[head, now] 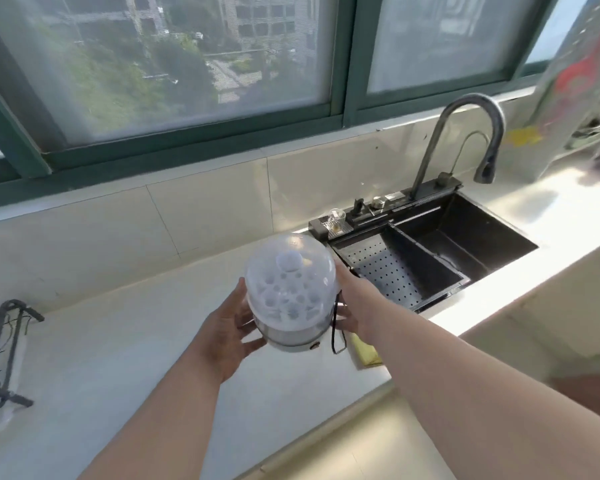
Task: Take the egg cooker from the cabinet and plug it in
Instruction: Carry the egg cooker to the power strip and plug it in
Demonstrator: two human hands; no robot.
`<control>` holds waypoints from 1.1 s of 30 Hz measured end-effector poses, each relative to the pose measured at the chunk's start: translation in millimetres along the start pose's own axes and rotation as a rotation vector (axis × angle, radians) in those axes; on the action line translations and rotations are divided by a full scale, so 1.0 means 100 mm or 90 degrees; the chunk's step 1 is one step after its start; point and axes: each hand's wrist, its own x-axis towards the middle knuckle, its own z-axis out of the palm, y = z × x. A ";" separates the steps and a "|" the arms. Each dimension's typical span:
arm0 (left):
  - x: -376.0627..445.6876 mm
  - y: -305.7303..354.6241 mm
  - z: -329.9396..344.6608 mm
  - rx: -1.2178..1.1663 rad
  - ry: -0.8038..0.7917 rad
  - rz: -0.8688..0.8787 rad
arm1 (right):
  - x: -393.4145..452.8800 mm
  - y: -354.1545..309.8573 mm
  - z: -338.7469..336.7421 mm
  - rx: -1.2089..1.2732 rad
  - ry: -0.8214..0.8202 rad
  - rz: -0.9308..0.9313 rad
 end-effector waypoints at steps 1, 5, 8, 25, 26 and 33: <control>0.03 0.06 0.14 0.012 -0.014 0.002 | -0.05 -0.07 -0.11 0.008 0.021 -0.002; 0.11 0.22 0.68 0.050 -0.072 0.006 | -0.24 -0.27 -0.60 0.046 0.072 -0.012; 0.14 0.26 1.07 0.069 -0.107 0.011 | -0.37 -0.34 -0.96 0.062 0.096 -0.017; 0.29 -0.58 4.43 0.101 -0.227 -0.019 | -0.99 -0.33 -4.27 0.166 0.229 -0.072; 0.29 -0.65 4.64 0.095 -0.233 -0.022 | -1.01 -0.31 -4.48 0.171 0.235 -0.078; 0.42 -1.09 5.90 0.111 -0.298 -0.085 | -1.13 -0.15 -5.74 0.231 0.298 -0.070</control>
